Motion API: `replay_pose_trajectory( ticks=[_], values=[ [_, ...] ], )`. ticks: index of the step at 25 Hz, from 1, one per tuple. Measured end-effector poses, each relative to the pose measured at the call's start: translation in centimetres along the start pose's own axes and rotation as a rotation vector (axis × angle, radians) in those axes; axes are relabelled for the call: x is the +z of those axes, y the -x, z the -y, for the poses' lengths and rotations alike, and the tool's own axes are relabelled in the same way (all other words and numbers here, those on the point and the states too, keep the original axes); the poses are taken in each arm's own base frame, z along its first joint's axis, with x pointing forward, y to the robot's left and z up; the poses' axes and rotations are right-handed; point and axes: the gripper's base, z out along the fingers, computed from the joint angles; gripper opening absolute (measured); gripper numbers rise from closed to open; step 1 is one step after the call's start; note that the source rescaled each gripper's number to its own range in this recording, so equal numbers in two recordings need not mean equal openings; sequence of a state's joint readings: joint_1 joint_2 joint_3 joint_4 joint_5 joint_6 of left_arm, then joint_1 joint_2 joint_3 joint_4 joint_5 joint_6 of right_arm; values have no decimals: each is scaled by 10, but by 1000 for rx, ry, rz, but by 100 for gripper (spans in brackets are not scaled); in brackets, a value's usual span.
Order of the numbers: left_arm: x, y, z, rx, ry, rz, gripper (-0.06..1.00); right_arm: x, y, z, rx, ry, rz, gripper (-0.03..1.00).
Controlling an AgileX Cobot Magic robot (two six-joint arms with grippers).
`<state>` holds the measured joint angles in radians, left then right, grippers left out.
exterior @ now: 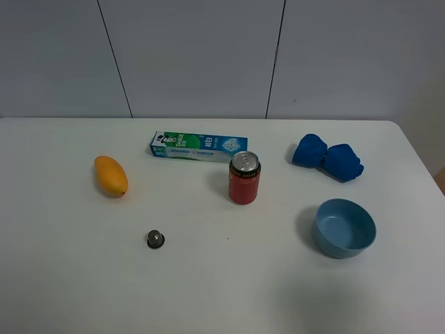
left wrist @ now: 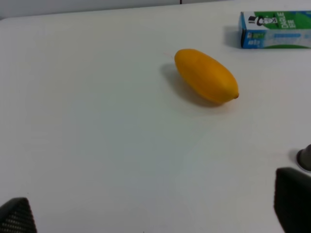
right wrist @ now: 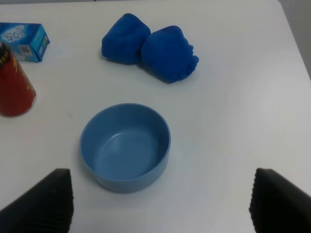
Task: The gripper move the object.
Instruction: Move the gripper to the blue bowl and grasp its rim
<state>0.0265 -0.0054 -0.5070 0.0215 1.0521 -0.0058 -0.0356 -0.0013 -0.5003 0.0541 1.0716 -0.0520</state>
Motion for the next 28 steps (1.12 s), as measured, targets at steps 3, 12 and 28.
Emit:
replay_pose_trajectory(
  ticks=[3, 12, 28],
  values=[
    [0, 0, 0, 0, 0, 0, 100, 0, 0, 0, 0, 0, 0, 79],
    [0, 0, 0, 0, 0, 0, 100, 0, 0, 0, 0, 0, 0, 79],
    [0, 0, 0, 0, 0, 0, 100, 20, 10, -8, -98, 119, -139, 79]
  ],
)
